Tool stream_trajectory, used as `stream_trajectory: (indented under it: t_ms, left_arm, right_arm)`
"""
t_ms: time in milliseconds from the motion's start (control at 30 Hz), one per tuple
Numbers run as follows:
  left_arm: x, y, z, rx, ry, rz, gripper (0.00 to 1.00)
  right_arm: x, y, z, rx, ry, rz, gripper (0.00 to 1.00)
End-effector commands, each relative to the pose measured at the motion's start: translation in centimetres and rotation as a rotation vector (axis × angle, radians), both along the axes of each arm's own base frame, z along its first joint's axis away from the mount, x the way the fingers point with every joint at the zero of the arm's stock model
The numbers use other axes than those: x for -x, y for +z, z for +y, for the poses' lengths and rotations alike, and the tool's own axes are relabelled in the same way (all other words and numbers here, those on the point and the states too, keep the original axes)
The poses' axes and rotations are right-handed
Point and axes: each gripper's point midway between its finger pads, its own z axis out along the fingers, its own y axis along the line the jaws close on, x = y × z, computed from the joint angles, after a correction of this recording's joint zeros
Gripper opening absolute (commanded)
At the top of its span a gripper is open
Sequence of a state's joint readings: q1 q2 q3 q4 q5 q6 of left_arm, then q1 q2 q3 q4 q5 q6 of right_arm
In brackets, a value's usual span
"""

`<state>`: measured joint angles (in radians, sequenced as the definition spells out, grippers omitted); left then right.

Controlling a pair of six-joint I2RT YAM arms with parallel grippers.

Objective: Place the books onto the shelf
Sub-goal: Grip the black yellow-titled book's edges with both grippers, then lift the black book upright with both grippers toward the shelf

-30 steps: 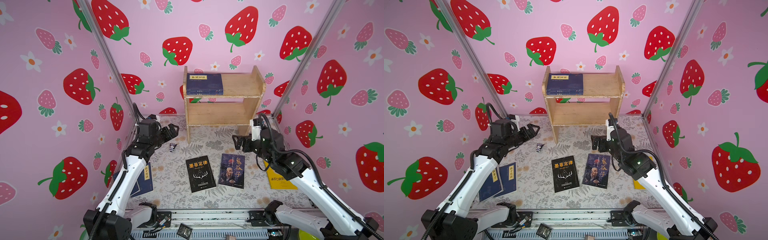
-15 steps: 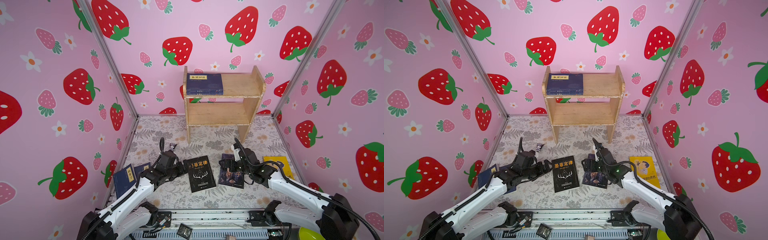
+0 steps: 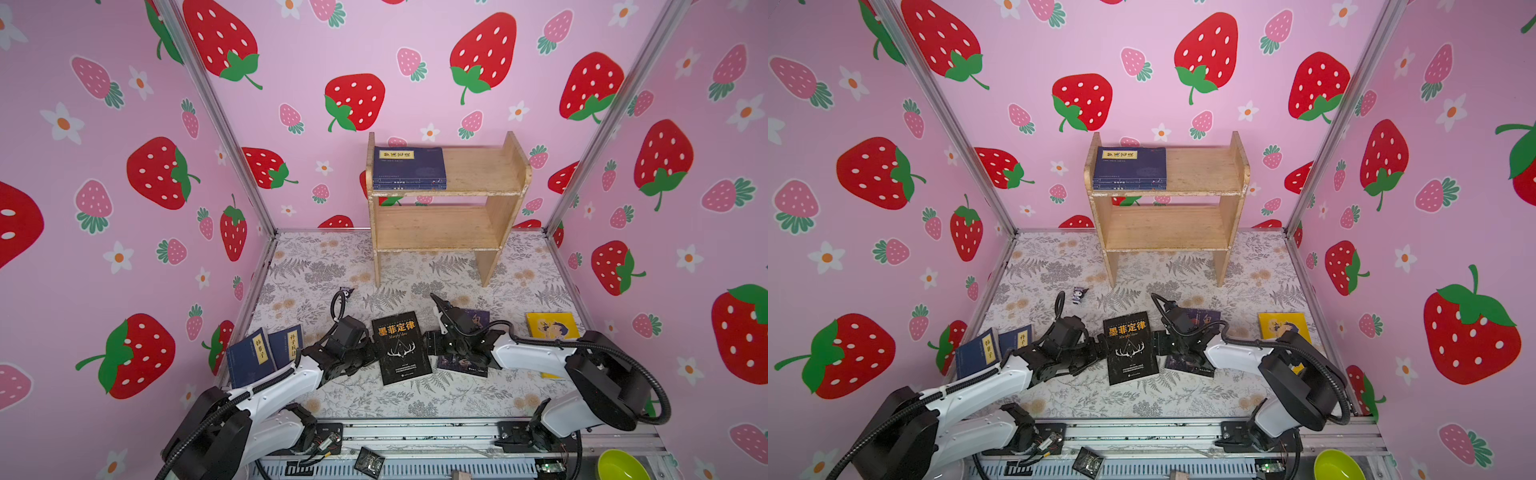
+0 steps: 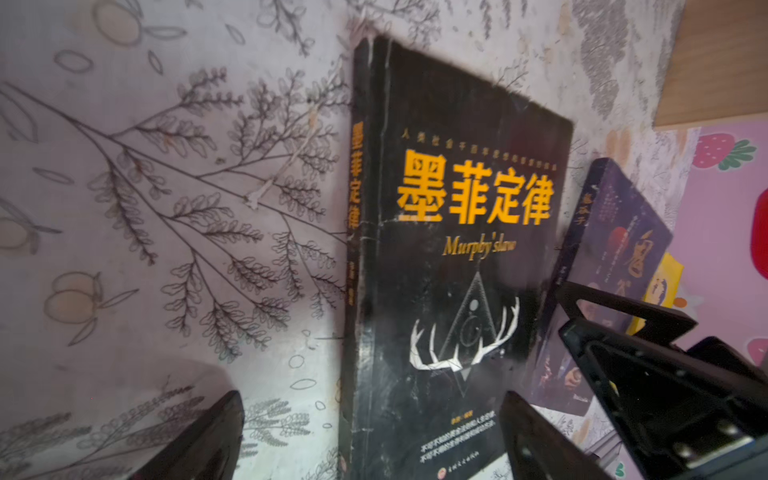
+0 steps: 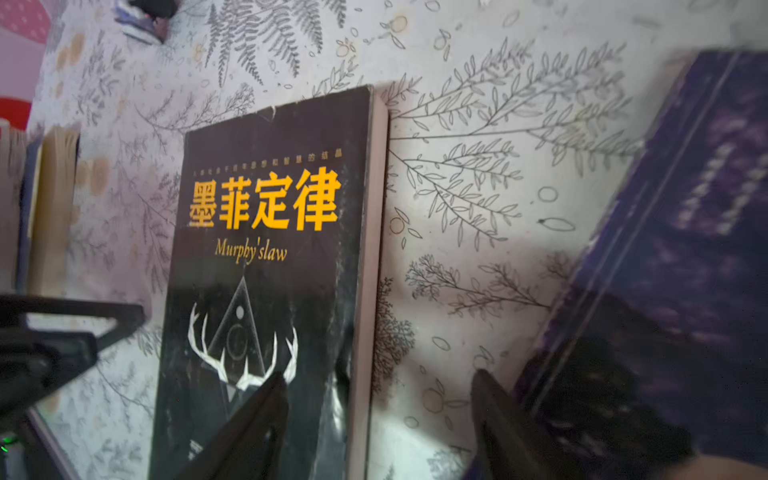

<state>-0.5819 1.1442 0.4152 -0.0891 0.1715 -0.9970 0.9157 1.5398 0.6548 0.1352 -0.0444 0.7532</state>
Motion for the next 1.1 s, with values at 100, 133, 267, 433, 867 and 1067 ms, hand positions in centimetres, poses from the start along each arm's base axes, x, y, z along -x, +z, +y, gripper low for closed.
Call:
stream_trajectory:
  t_ms: [100, 133, 267, 433, 867, 1067]
  left_arm:
    - [-1.4, -0.5, -1.6, 0.056, -0.010, -0.041, 0.92]
    - [-1.5, -0.7, -2.0, 0.070, -0.024, -0.039, 0.90]
    - [-2.2, -0.4, -3.7, 0.157, -0.064, -0.082, 0.85]
    - [-3.7, 3.9, -6.0, 0.332, -0.093, -0.226, 0.81]
    - [-4.7, 10.9, -5.1, 0.415, -0.029, -0.411, 0.60]
    - [-5.1, 9.9, -5.6, 0.439, -0.011, -0.369, 0.51]
  right_arm:
    - [-0.6, -0.9, 1.1, -0.002, -0.007, 0.009, 0.47]
    - [-0.5, -1.3, 1.2, 0.000, -0.002, 0.017, 0.42]
    - [0.3, -3.3, 2.3, -0.011, 0.061, 0.070, 0.35]
    - [1.6, -4.8, 4.5, -0.090, 0.151, 0.133, 0.28]
    - [2.0, -2.0, 7.3, -0.230, 0.263, 0.110, 0.27]
    - [1.7, -1.1, 7.7, -0.260, 0.263, 0.096, 0.27]
